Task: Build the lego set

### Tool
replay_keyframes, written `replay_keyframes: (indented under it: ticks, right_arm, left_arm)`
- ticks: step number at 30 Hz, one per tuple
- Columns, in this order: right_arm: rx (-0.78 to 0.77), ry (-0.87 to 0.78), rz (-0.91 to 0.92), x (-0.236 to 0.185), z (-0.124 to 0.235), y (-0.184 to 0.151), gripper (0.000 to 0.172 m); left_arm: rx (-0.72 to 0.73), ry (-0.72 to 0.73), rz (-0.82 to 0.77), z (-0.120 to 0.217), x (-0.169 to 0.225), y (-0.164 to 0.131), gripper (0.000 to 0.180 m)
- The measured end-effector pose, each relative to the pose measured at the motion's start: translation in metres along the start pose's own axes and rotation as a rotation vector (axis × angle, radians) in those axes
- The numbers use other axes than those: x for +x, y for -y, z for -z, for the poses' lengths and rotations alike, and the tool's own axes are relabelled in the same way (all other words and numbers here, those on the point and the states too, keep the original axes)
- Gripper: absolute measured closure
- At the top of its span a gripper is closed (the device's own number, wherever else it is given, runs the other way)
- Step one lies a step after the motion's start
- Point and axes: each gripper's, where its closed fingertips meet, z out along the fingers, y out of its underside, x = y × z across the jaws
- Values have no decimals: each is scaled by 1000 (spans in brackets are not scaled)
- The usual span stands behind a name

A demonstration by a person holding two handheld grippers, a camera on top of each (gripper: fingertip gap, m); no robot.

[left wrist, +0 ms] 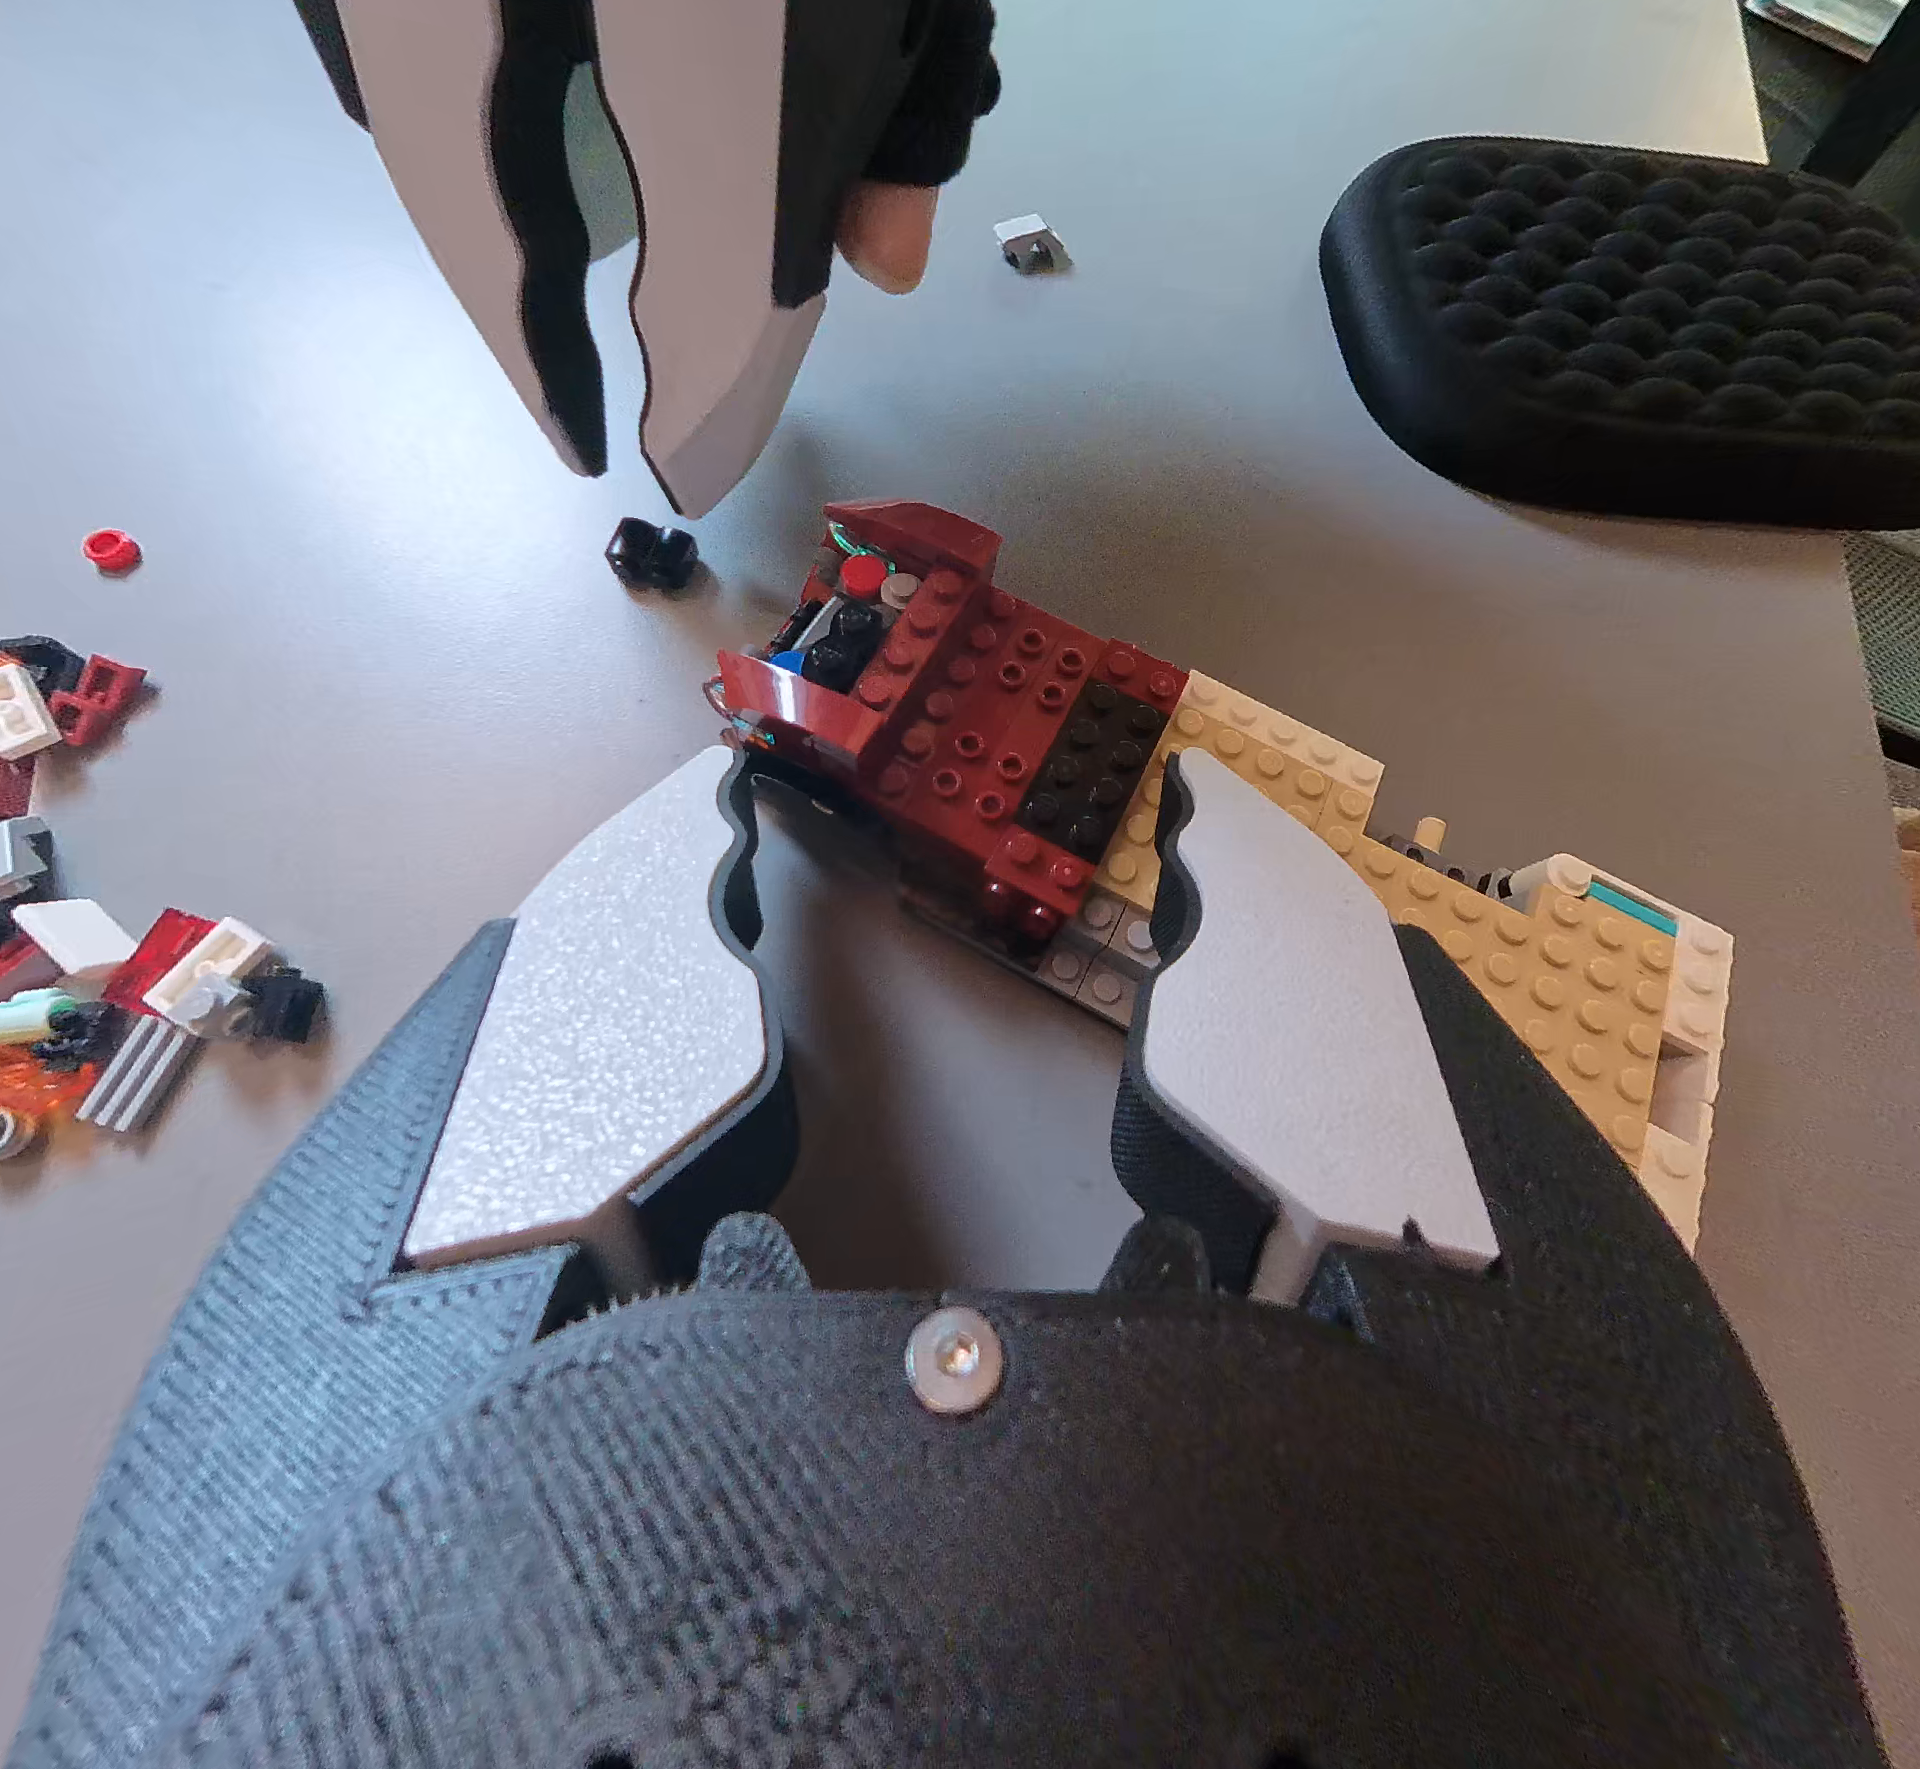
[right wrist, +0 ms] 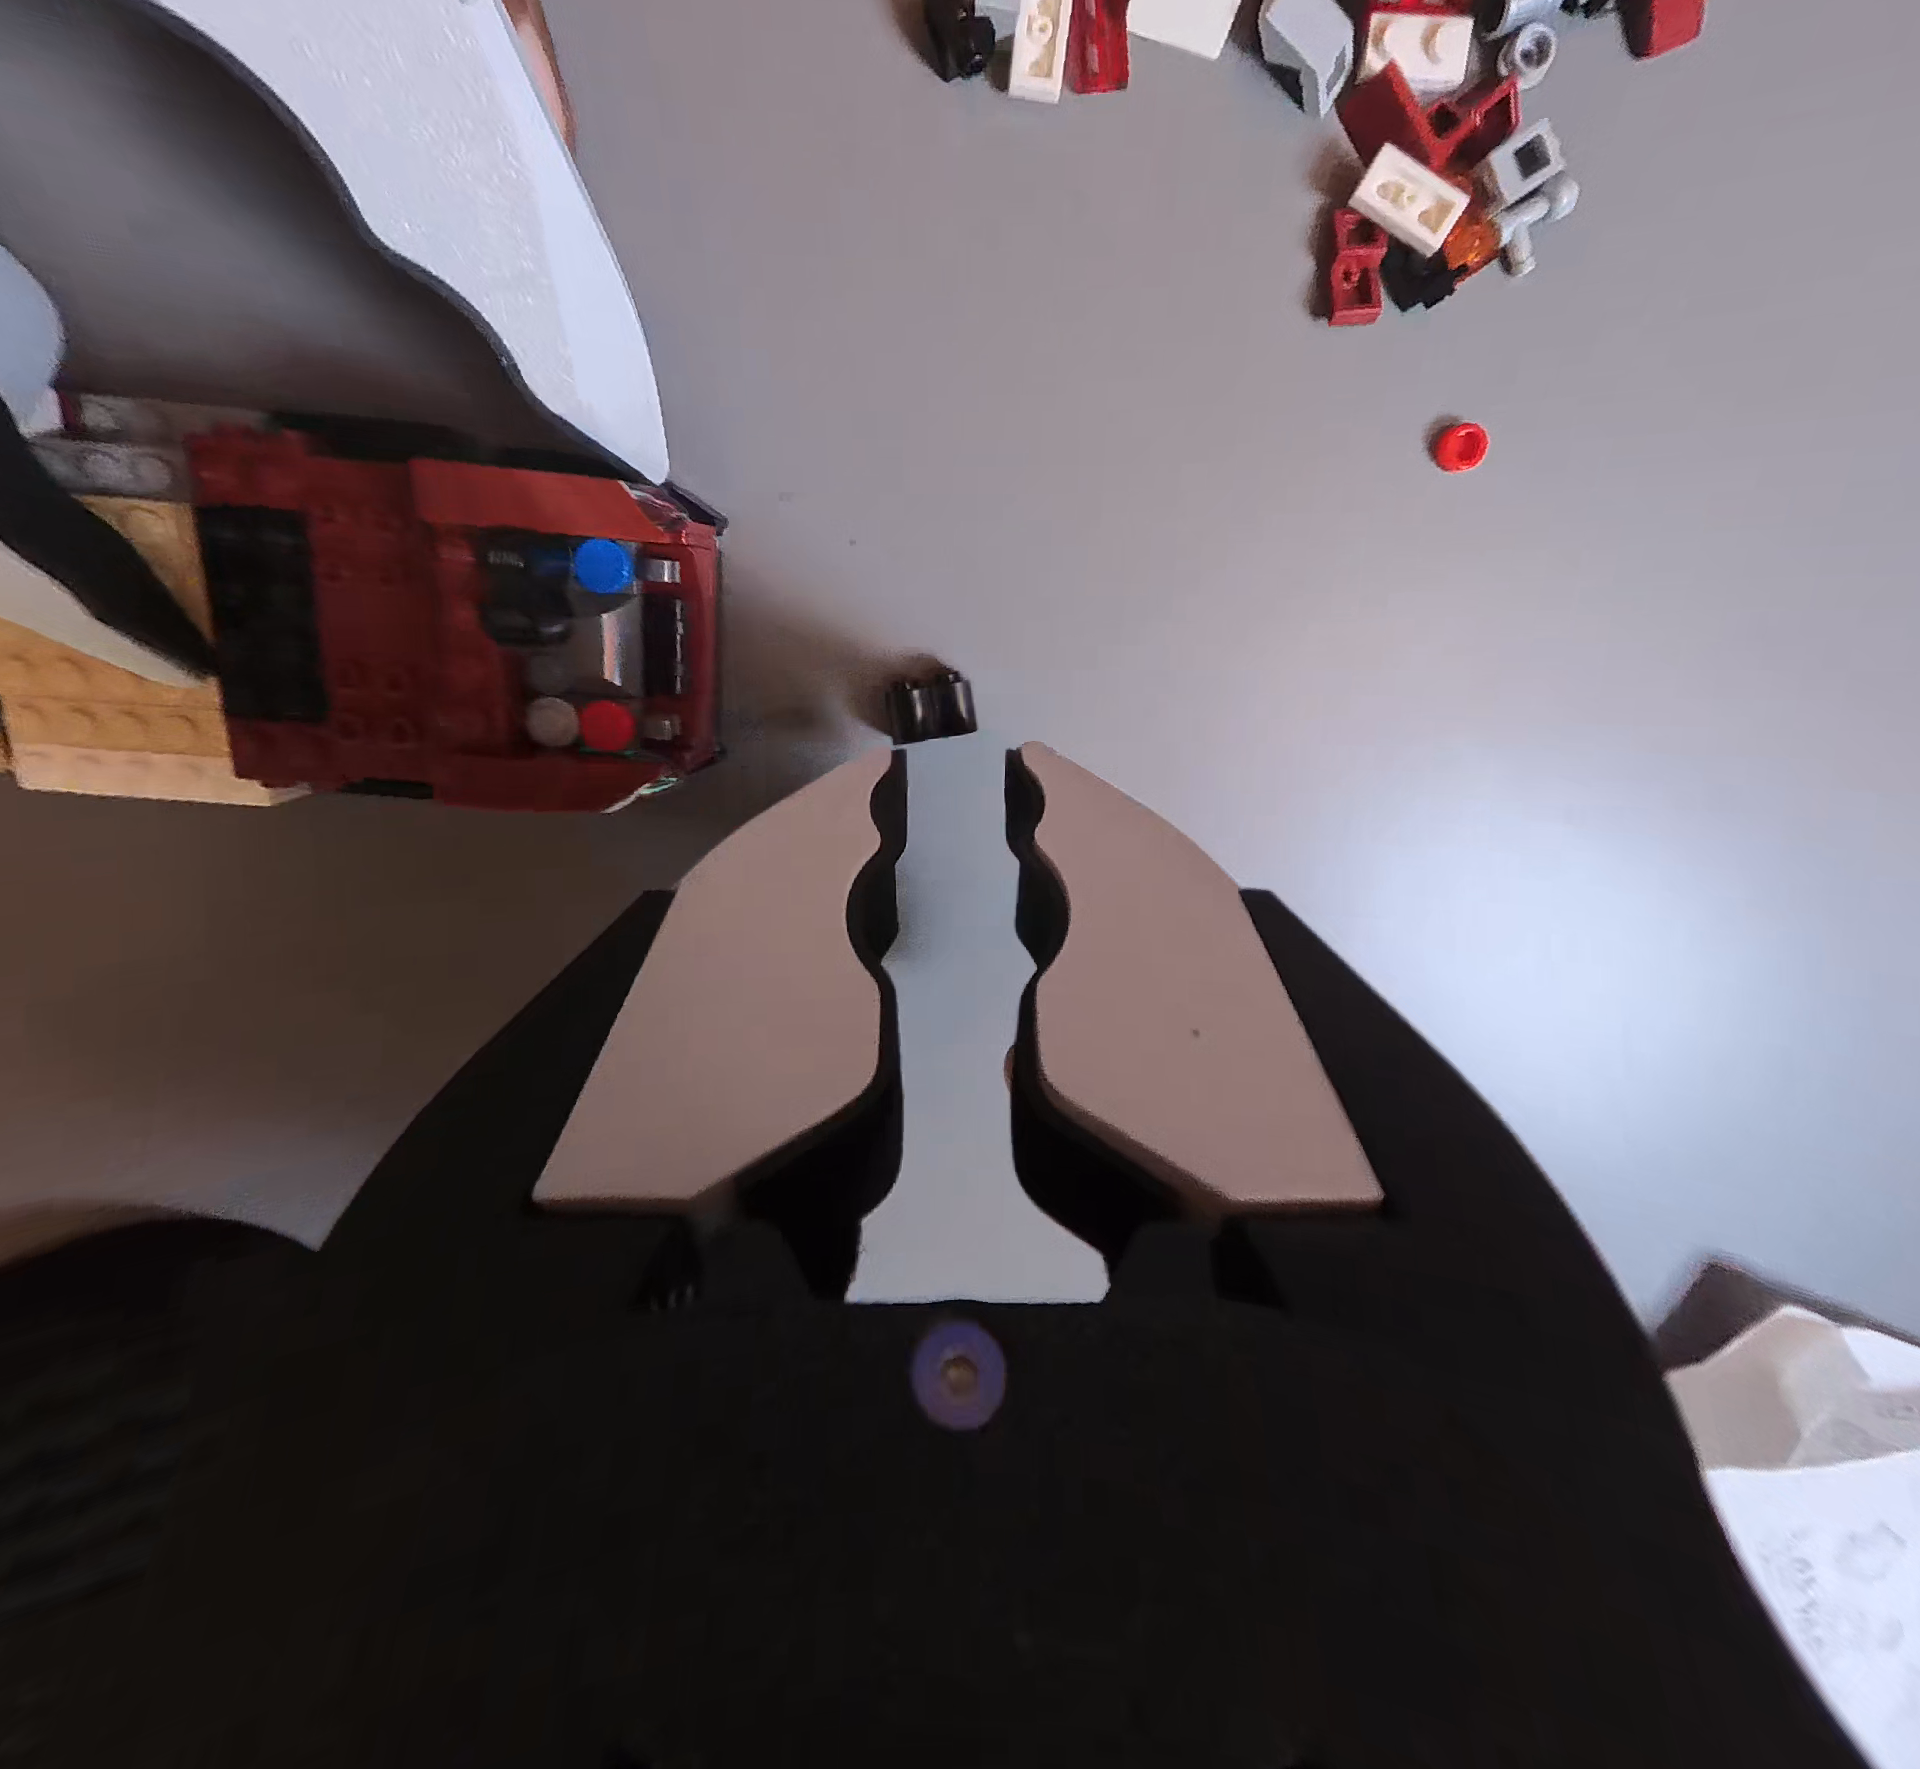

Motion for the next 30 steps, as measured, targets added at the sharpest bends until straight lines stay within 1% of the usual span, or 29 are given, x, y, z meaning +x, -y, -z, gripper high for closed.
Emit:
replay_keyframes:
  ticks: [2,5,6,7,8,9,11,13,14,16,18,21,24,27,30]
  right_arm:
    - [7,13,38,-1,-3,1,150]
    - [0,70,27,-6,-9,2,141]
    - [-9,56,39,-4,-11,1,142]
    - [-1,51,48,-2,-11,3,151]
    - [7,63,43,-3,-10,4,155]
    - [24,80,35,-5,-7,5,155]
    - [141,130,15,-12,6,16,155]
    - [323,261,-23,-34,27,34,155]
    - [423,348,-44,-48,40,43,155]
    - [604,514,-86,-72,66,57,155]
    - [723,654,-111,-92,84,64,155]
    - [828,782,-135,-112,96,68,155]
    - [904,847,-153,-124,102,71,155]
    - [946,869,-171,-128,104,73,155]
    - [971,866,-192,-128,104,73,155]
  left_arm:
    - [0,1,1,0,0,0,106]
    - [0,2,5,0,-1,0,106]
    - [0,1,8,0,-1,0,106]
    - [1,-1,11,0,-1,0,106]
    - [5,-6,12,1,-1,0,106]
    - [19,-12,18,3,-1,2,107]
    - [73,-25,47,10,-4,10,109]
    - [165,-29,49,23,-8,25,119]
    - [213,-33,29,30,-9,32,126]
    - [299,-21,-40,42,-8,47,131]
    - [357,-51,-143,52,4,56,144]
    - [450,-70,-253,64,24,68,152]
    - [484,-36,-342,69,36,74,158]
    - [509,-9,-409,73,44,77,164]
    - [496,11,-428,73,46,77,167]
